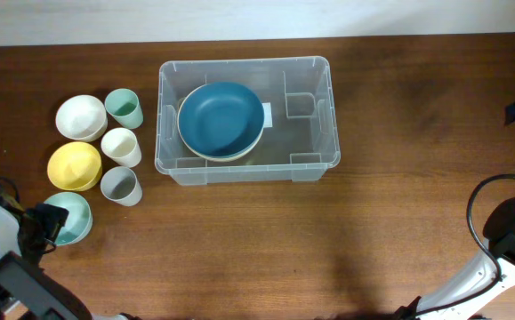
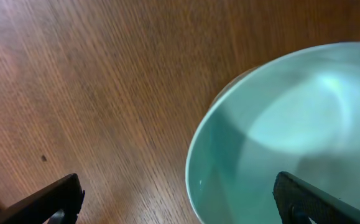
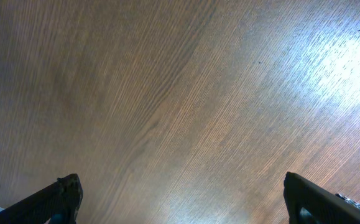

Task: Pack container
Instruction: 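Close the left gripper on the light teal bowl's rim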

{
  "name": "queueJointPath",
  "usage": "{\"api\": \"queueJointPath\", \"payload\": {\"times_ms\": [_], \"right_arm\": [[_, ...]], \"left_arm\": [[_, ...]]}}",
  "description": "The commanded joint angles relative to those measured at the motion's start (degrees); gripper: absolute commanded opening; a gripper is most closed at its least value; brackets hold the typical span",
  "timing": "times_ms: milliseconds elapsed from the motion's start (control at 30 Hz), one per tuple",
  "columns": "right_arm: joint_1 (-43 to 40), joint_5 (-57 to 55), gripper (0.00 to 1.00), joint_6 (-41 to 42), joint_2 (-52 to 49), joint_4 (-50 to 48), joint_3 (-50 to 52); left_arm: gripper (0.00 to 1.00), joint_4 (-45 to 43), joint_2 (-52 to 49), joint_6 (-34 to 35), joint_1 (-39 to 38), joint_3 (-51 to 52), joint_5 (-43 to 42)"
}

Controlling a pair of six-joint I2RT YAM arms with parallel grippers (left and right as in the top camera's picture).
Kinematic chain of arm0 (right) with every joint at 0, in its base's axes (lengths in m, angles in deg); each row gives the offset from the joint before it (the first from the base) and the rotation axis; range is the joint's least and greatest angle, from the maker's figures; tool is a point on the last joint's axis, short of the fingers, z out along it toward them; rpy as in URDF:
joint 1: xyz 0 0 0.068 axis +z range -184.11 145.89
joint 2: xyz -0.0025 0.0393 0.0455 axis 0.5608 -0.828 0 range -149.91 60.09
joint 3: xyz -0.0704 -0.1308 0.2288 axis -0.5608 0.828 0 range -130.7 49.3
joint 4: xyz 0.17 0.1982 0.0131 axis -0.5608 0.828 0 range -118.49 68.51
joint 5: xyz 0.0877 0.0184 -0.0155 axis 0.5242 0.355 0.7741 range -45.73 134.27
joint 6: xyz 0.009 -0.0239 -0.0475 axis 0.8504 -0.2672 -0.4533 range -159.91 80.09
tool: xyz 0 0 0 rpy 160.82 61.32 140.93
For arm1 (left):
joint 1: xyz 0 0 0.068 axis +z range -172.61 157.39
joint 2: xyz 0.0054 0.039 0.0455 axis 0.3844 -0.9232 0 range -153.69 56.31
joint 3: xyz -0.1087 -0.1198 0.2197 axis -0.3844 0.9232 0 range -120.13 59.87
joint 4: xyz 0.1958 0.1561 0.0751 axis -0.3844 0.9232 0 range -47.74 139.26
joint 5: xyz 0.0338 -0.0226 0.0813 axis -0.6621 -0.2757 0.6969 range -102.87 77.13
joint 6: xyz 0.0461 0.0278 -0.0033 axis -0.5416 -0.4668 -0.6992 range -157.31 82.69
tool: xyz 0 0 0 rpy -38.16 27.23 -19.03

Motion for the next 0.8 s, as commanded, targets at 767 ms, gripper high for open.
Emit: {"api": "queueJointPath", "payload": {"times_ms": [767], "right_arm": [[-0.1,-0.9,0.99,-0.3,1.1,0.0,0.3]], "left_arm": [[0.92,-2.5,-5.6,0.9,0.2,0.5,-0.8]]}}
